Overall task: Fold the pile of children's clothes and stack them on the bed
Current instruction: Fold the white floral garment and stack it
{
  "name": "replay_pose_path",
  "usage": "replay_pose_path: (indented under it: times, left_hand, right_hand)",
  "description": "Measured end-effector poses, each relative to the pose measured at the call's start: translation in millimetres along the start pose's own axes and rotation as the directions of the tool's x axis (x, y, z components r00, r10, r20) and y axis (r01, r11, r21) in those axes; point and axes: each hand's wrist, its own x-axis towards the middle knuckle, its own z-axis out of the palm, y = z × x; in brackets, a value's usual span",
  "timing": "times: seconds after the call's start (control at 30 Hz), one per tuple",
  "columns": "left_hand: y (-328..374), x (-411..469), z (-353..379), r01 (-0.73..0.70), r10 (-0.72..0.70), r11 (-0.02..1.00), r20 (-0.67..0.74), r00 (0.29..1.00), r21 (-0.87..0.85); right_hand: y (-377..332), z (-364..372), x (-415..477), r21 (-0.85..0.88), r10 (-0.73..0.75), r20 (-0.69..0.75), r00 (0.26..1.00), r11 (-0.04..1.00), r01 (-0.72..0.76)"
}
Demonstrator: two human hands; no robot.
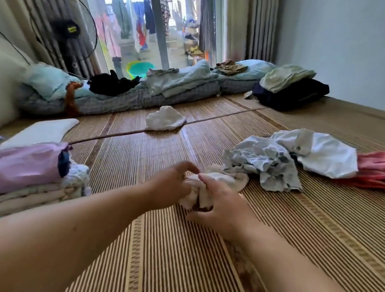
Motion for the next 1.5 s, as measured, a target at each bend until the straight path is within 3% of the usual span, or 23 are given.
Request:
replay_pose_path:
  times: [0.1,0.2,0.27,0.33,0.37,0.4,0.43,0.47,0.5,0.57,0.63,0.73,0.9,1.03,1.13,1.2,1.3,1.37,1.43,1.5]
  left_hand:
    - [38.4,-36.1,-33.8,-0.085,0.083,0.996,-0.096,0.992,-0.022]
    - [69.3,-74.4,-74.8,-0.05,0.006,0.97,-0.186,0.983,-0.237]
    - [84.6,-103.3,-104.9,-0.005,-0.068,0.939,-0.197,0.978,-0.345]
    - [98.7,-135.2,-128.9,0.004,-0.069,0.947,-0.189,0.98,-0.322]
    - [105.6,-149.0,-136.9,-0.003,-0.037,0.98,-0.195,0.98,-0.2]
    - [111.8,-163.4,-143.9,-0.001,0.007,1.0,-0.207,0.978,0.027]
    - [117.2,-175.8,-147.4,-0.001,0.067,0.956,-0.216,0.974,0.294]
    - [123.8,-188.7,-148.4,0.012,0.133,0.848,-0.233,0.963,0.53]
    - [129.9,-199.9,-149.1,0.018,0.197,0.74,-0.243,0.95,0.672]
    - [136.7,-217.2,-157.4,0.004,0.309,0.655,-0.273,0.911,0.755]
    - [137.2,-232.7,-175.7,-0.006,0.357,0.691,-0.334,0.873,0.723]
    - [135.2,-252.2,-208.9,-0.019,0.292,0.797,-0.358,0.887,0.603]
    - [142.8,-284.3,-235.5,-0.015,0.274,0.793,-0.333,0.902,0.609]
    - [147.6,-295.5,-252.2,0.022,0.203,0.86,-0.383,0.901,0.51]
    - [151.0,-303.2,-257.0,0.047,0.171,0.891,-0.429,0.887,0.451]
    - [153.7,-306.2,-258.0,0.045,0.153,0.924,-0.476,0.866,0.38]
    - [152.1,-306.7,-257.4,0.101,0.067,0.959,-0.555,0.829,0.266]
    - [147.7,-307.0,-254.1,0.109,0.014,0.977,-0.572,0.82,0.181]
    - [146.3,-310.0,-246.5,0.072,0.034,0.983,-0.547,0.837,0.171]
    - [150.2,-311.1,-236.8,0.015,0.107,0.969,-0.475,0.873,0.246]
  right_hand:
    - [-42.2,-9.7,-8.9,-0.05,-0.11,-0.156,0.982,0.993,0.103]
    - [-80.7,-29.4,-22.7,-0.184,-0.238,-0.406,0.882,0.967,0.177]
    - [-107.1,-48.9,-36.7,-0.114,-0.233,-0.463,0.855,0.972,0.203]
    - [-135.8,-70.4,-51.4,-0.111,-0.214,-0.438,0.873,0.977,0.183]
    - [-148.5,-80.4,-55.8,-0.135,-0.222,-0.418,0.881,0.974,0.181]
    - [-163.6,-90.4,-60.8,-0.152,-0.24,-0.396,0.886,0.969,0.194]
    - [-178.1,-99.1,-65.1,-0.159,-0.258,-0.367,0.894,0.964,0.213]
    - [-192.2,-107.8,-70.5,-0.161,-0.277,-0.337,0.9,0.959,0.235]
    - [-204.1,-115.5,-75.1,-0.163,-0.295,-0.305,0.906,0.953,0.256]
    - [-223.4,-130.2,-84.5,-0.21,-0.322,-0.238,0.917,0.938,0.275]
    - [-237.2,-144.2,-96.6,-0.307,-0.326,-0.139,0.935,0.912,0.272]
    - [-248.6,-165.2,-114.1,-0.33,-0.314,-0.031,0.949,0.899,0.287]
    - [-267.0,-198.5,-128.2,-0.288,-0.375,-0.048,0.926,0.892,0.347]
    - [-285.2,-217.5,-134.8,-0.2,-0.39,-0.066,0.918,0.907,0.371]
    - [-295.0,-227.9,-136.0,-0.231,-0.369,-0.105,0.924,0.912,0.338]
    - [-299.7,-230.8,-134.0,-0.342,-0.333,-0.14,0.932,0.9,0.27]
    - [-300.2,-234.5,-129.0,-0.482,-0.245,-0.409,0.879,0.876,0.02]
    - [-299.0,-235.1,-129.6,-0.367,-0.163,-0.509,0.845,0.929,-0.042]
    - [-304.5,-225.7,-137.3,-0.138,-0.108,-0.371,0.922,0.989,0.06]
    - [-314.8,-204.2,-147.6,-0.008,-0.179,-0.126,0.976,0.984,0.179]
